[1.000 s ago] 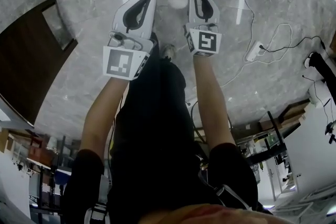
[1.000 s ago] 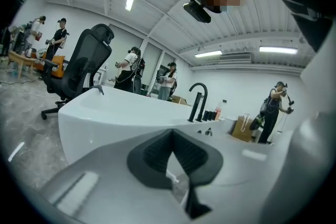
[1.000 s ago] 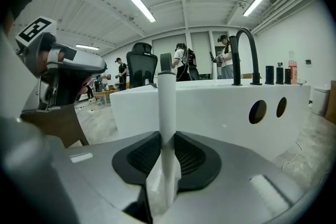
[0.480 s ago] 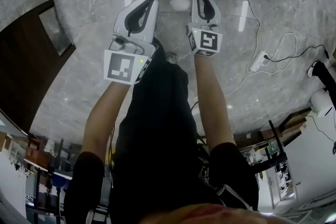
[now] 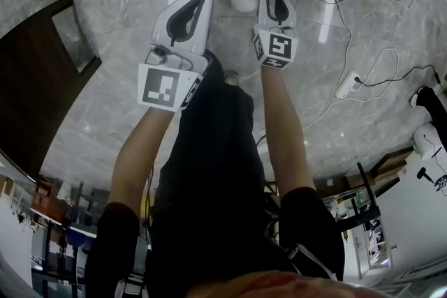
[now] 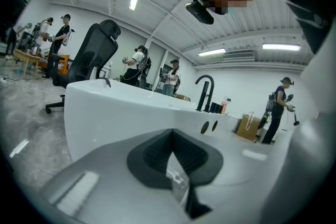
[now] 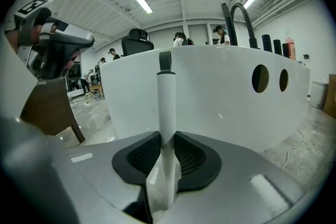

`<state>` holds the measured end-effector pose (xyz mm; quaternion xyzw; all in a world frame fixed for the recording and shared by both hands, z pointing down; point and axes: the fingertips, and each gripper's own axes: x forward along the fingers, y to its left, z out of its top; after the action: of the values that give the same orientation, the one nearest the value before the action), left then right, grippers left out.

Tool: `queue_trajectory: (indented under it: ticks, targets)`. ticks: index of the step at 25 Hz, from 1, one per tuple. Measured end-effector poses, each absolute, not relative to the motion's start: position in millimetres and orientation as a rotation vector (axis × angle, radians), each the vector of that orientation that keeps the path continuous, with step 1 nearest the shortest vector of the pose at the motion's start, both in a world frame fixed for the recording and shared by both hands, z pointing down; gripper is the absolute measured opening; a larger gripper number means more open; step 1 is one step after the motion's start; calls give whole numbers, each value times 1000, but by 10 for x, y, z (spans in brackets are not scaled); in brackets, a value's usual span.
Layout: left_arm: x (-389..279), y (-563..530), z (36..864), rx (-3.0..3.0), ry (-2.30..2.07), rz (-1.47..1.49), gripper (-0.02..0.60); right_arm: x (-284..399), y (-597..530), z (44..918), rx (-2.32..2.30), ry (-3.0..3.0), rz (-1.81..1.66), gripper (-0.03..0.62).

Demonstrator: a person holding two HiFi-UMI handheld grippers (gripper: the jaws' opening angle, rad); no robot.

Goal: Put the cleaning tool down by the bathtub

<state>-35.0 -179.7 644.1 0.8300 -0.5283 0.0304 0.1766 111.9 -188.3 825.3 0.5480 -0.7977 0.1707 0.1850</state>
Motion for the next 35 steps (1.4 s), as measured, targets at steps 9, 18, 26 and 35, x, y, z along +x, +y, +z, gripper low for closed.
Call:
queue_trajectory:
  ticks: [9, 18, 26, 35]
  targets:
    - [-482, -1826, 6444, 2335, -1512, 51, 8, 1065, -1988, 8427, 1530, -2232, 493, 86]
    - [-555, -1822, 6511, 2325, -1497, 65, 8, 1020, -2253, 8545, 1529, -2203, 504, 86]
    - [-648, -1940, 6534, 2326, -1501, 41, 8, 950, -2440, 8646, 1533, -2191, 515, 84]
    - [-722, -2030, 6580, 2328, -1497, 36, 8, 898, -2694, 8800, 1520, -2175, 533, 85]
